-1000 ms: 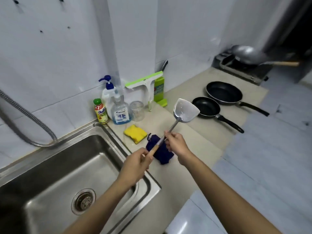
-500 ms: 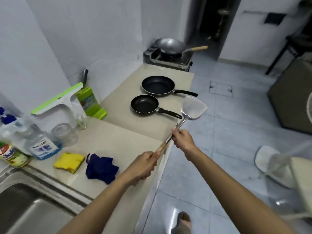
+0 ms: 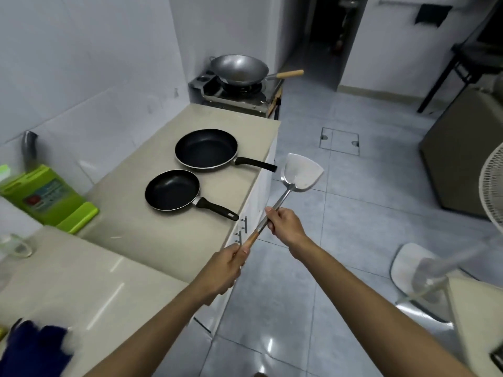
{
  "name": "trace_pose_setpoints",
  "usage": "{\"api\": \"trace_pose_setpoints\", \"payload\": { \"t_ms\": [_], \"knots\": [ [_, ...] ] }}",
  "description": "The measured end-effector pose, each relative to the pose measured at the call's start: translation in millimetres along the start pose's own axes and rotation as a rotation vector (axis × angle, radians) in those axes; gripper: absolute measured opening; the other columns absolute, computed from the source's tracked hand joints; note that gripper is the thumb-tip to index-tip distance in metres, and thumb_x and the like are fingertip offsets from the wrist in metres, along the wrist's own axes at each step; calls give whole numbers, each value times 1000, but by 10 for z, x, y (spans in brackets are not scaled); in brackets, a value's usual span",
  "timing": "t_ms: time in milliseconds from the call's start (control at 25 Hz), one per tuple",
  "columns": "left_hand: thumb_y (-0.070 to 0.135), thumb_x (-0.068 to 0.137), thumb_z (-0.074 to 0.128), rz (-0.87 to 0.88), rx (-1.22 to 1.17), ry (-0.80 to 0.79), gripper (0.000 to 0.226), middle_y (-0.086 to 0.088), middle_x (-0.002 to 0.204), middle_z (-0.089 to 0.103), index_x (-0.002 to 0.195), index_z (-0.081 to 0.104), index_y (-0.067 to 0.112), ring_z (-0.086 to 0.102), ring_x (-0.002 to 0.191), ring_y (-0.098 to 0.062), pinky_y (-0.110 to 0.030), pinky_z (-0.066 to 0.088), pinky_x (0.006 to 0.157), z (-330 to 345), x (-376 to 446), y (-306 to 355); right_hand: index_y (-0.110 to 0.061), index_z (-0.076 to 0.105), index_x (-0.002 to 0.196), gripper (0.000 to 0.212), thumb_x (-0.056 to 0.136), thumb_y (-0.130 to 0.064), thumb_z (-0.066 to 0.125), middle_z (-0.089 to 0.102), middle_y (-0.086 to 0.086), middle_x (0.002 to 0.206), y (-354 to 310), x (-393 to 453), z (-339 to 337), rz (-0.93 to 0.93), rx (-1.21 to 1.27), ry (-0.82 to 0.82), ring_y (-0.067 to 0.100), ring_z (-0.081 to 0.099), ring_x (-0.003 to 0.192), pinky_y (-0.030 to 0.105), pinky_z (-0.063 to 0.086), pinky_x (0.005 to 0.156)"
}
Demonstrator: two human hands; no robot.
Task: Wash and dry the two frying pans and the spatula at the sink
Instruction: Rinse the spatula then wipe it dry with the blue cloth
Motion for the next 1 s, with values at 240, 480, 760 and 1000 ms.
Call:
{"api": "trace_pose_setpoints", "payload": {
  "t_ms": [240,480,760,1000],
  "knots": [
    [48,97,42,-57,-25,52,41,-3,59,44,73,45,15,34,40,-10,-21,27,36,-109,944,198,-13,57,66,40,98,-35,47,62,-2,62,-141,1019,-129,3,-77,-31,14,52,59,30,45,66],
    [46,98,42,-85,-52,139,41,-4,59,49,74,48,14,39,39,-12,-20,31,33,-502,2156,405,-11,60,66,44,99,-35,45,62,-2,62,-605,2326,-84,-42,-176,-111,12,52,60,27,44,65],
    [47,98,42,-158,-128,238,40,-4,60,47,74,48,15,36,39,-10,-19,26,35,-909,3082,695,-15,59,60,48,101,-32,41,66,1,65,-1149,3477,8,-158,-284,-277,1,53,50,17,43,63],
    [44,99,42,-319,-157,438,38,-4,63,48,82,52,11,38,45,-12,-24,31,39,-1282,3362,557,-15,58,56,51,100,-35,41,64,-1,59,-1263,4218,832,-210,-356,-553,13,54,55,35,48,74]
  ]
}}
Point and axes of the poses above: each hand's wrist, its own x-axis towards the middle knuckle, its own z-axis out of the palm, y = z × x, the point moved 2 cm from there along x, towards the middle knuckle
